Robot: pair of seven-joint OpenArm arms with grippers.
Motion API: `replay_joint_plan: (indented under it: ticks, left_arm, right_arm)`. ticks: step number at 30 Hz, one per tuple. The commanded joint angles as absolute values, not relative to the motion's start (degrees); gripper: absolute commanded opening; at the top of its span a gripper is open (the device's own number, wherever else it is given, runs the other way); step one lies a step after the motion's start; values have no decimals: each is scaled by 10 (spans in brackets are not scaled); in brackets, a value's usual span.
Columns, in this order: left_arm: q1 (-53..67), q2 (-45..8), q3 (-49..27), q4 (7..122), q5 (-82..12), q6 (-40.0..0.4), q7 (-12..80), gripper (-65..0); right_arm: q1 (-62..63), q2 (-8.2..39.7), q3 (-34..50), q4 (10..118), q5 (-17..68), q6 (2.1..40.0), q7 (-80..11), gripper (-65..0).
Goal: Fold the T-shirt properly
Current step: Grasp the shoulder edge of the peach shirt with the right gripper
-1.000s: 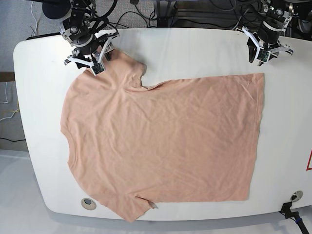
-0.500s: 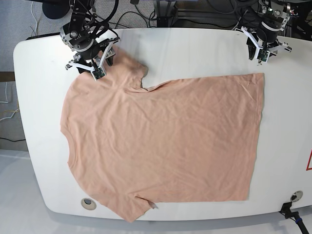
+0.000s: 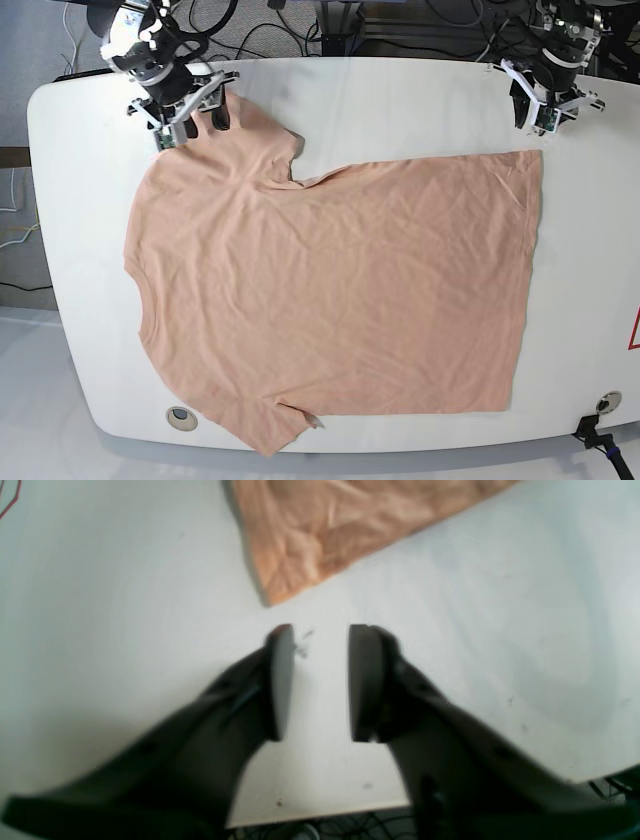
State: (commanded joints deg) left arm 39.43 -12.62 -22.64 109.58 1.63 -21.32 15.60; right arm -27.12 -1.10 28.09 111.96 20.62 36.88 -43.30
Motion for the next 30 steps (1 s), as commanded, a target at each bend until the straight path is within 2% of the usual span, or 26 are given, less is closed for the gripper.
replay_joint_plan:
  ticks: [3, 6, 10, 15, 23, 28, 30]
  left_arm:
    - [378, -125, -247, 1096, -1, -234, 157, -378]
    - [377, -125, -248, 1096, -2, -234, 157, -378]
    - [364, -125, -248, 1096, -5, -235, 157, -378]
    - [359, -125, -248, 1096, -5, -235, 157, -378]
    - [352, -125, -248, 1095, -5, -235, 157, -378]
    - [351, -125, -248, 1095, -5, -235, 157, -378]
    - [351, -125, -248, 1095, -5, -235, 157, -378]
  right_arm:
    - [-273, -11, 330, 1116, 313, 368, -483, -336]
    - [-271, -12, 382, 1115, 402, 366, -541, -336]
    - [-273, -23, 422, 1107, 480, 364, -611, -336]
    - [-274, -36, 450, 1071, 491, 364, -660, -336]
    - [-274, -37, 448, 1019, 492, 364, -661, -336]
    - [-270, -43, 407, 990, 490, 363, -661, -336]
    - [-269, -58, 398, 990, 489, 345, -660, -336]
